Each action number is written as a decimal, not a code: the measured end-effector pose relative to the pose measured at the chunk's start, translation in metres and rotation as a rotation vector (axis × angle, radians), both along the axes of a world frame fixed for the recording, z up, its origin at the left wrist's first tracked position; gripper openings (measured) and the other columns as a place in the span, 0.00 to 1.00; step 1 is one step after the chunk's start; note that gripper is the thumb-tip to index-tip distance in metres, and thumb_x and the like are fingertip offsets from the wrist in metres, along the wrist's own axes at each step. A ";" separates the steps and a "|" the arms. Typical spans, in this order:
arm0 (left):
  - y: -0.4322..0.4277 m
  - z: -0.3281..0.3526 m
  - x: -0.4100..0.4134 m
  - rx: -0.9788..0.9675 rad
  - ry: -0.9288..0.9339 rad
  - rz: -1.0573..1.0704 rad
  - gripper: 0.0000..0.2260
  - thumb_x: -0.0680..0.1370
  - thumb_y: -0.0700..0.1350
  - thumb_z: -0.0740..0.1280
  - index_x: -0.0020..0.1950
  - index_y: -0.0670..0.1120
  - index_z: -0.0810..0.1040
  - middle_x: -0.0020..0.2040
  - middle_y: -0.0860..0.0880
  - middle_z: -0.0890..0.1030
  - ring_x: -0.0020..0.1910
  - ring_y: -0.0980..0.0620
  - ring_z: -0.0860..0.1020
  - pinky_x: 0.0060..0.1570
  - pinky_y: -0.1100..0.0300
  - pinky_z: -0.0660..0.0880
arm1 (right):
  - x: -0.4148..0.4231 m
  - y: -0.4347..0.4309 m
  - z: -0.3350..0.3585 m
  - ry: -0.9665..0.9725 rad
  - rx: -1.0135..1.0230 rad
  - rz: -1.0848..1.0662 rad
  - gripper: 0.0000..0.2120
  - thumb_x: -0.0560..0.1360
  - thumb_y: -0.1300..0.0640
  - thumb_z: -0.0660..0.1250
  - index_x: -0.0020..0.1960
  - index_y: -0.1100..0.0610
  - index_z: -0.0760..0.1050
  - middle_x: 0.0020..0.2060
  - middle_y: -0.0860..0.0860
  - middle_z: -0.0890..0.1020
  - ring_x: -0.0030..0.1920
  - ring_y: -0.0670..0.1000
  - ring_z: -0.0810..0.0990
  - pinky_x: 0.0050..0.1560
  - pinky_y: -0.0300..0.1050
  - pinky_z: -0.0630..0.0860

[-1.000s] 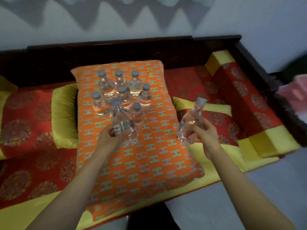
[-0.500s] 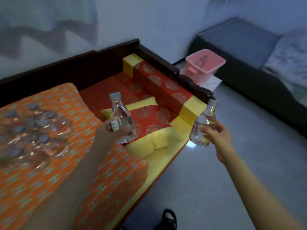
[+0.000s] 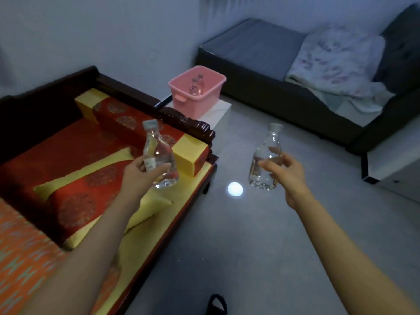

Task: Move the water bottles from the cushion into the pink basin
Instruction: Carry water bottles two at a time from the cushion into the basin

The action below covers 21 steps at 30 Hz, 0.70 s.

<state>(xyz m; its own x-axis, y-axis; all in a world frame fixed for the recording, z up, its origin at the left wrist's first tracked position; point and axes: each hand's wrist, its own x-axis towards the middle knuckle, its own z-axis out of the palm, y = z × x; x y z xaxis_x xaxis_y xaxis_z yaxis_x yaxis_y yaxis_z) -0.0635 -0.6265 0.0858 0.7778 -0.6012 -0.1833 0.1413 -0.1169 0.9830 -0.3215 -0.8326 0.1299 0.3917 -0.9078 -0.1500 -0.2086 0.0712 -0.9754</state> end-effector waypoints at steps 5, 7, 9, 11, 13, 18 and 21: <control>-0.082 -0.003 -0.032 0.033 -0.010 -0.046 0.12 0.65 0.43 0.79 0.44 0.54 0.80 0.37 0.56 0.84 0.38 0.58 0.81 0.38 0.62 0.75 | -0.033 -0.076 0.001 0.038 0.031 -0.003 0.16 0.65 0.61 0.77 0.48 0.46 0.78 0.44 0.49 0.82 0.42 0.44 0.80 0.38 0.36 0.74; -0.110 -0.001 -0.037 0.058 -0.027 -0.067 0.12 0.65 0.45 0.79 0.42 0.56 0.80 0.36 0.58 0.84 0.36 0.62 0.81 0.35 0.67 0.74 | -0.036 -0.101 0.000 0.046 0.035 0.001 0.16 0.65 0.61 0.77 0.48 0.45 0.78 0.44 0.49 0.82 0.42 0.43 0.80 0.39 0.36 0.73; -0.135 -0.001 -0.039 0.083 -0.042 -0.078 0.13 0.64 0.46 0.80 0.42 0.58 0.79 0.35 0.62 0.83 0.34 0.65 0.80 0.30 0.72 0.73 | -0.034 -0.124 -0.003 0.051 0.037 -0.001 0.16 0.65 0.60 0.77 0.46 0.45 0.79 0.42 0.48 0.81 0.38 0.39 0.80 0.38 0.35 0.73; -0.163 -0.006 -0.037 0.094 -0.033 -0.069 0.16 0.63 0.47 0.80 0.45 0.58 0.79 0.37 0.59 0.83 0.34 0.65 0.80 0.28 0.72 0.73 | -0.029 -0.151 -0.009 0.054 0.043 -0.002 0.15 0.64 0.59 0.78 0.45 0.45 0.79 0.41 0.48 0.81 0.36 0.38 0.80 0.39 0.36 0.73; -0.186 -0.009 -0.035 0.107 -0.030 -0.073 0.17 0.62 0.48 0.80 0.46 0.57 0.78 0.39 0.56 0.83 0.34 0.63 0.81 0.29 0.70 0.73 | -0.021 -0.172 -0.013 0.057 0.048 -0.001 0.16 0.63 0.58 0.78 0.45 0.45 0.79 0.42 0.48 0.81 0.40 0.42 0.80 0.40 0.39 0.73; -0.258 -0.023 -0.015 0.120 -0.061 -0.106 0.18 0.62 0.49 0.80 0.48 0.52 0.79 0.45 0.52 0.83 0.43 0.56 0.81 0.40 0.62 0.74 | 0.008 -0.242 -0.025 0.064 0.055 0.015 0.18 0.62 0.60 0.79 0.47 0.46 0.77 0.44 0.47 0.82 0.41 0.43 0.82 0.39 0.35 0.76; -0.303 -0.026 0.005 0.123 -0.058 -0.106 0.20 0.62 0.49 0.80 0.52 0.52 0.78 0.47 0.53 0.83 0.44 0.57 0.82 0.40 0.63 0.74 | 0.030 -0.289 -0.024 0.103 0.030 0.052 0.18 0.63 0.59 0.79 0.47 0.46 0.76 0.42 0.44 0.81 0.37 0.39 0.81 0.36 0.32 0.73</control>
